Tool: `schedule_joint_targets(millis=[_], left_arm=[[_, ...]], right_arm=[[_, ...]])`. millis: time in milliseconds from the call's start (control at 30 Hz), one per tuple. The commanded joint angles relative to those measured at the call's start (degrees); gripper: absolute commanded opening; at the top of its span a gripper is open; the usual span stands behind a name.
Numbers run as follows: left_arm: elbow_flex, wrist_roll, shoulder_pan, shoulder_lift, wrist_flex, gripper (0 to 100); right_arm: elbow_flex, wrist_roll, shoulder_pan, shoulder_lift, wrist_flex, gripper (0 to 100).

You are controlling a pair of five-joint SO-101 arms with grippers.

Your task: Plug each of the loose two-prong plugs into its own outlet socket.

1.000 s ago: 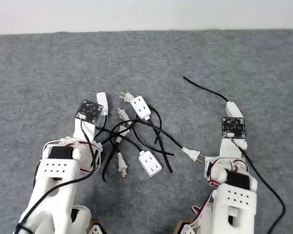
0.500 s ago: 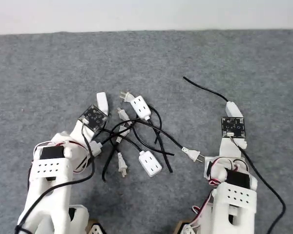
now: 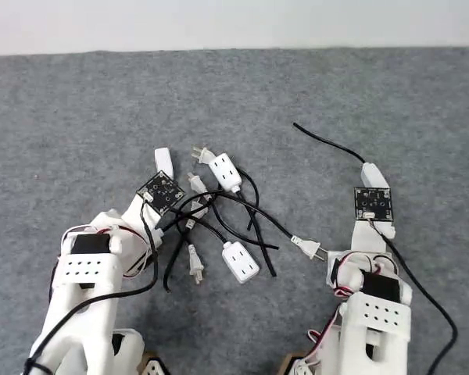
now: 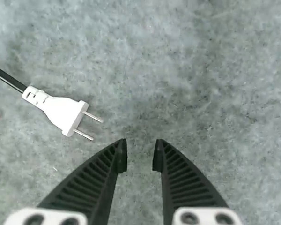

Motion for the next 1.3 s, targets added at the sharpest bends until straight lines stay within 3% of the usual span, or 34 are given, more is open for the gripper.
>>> schedule_joint_targets(millis=[0, 300, 400, 900, 967, 1033, 1133, 1267], left_arm=[[-0.57, -0.35, 0.00, 0.44, -2.64, 21], [-12.18, -0.35, -0.09, 23.38, -2.37, 21], [-17.10, -0.35, -0.53, 27.87, 1.67, 20], [-18.33, -0.35, 0.53, 29.80, 2.81, 20], [-18.24, -0.26, 1.58, 29.80, 3.16, 14], [-18.24, 0.88, 3.78, 29.80, 5.89, 2], [-18.59, 13.27, 7.91, 29.36, 11.34, 2], [-20.35, 40.70, 11.25, 29.27, 13.98, 1]], right_arm=[[-3.43, -0.62, 1.10, 0.22, -0.04, 11.2], [-3.43, -0.70, 1.10, 0.22, 0.04, 11.2], [-3.43, -0.70, 1.10, 0.22, -0.04, 11.2], [-2.99, -0.53, 0.66, 0.31, -0.57, 11.2], [-2.81, -0.44, 0.66, 0.31, -1.80, 10.8], [-2.81, -0.44, 0.75, 0.31, -2.42, 10.8], [-2.73, -0.53, 0.66, 0.31, -2.51, 10.7], [-2.02, -0.62, 0.66, 0.31, -3.03, 10.7]])
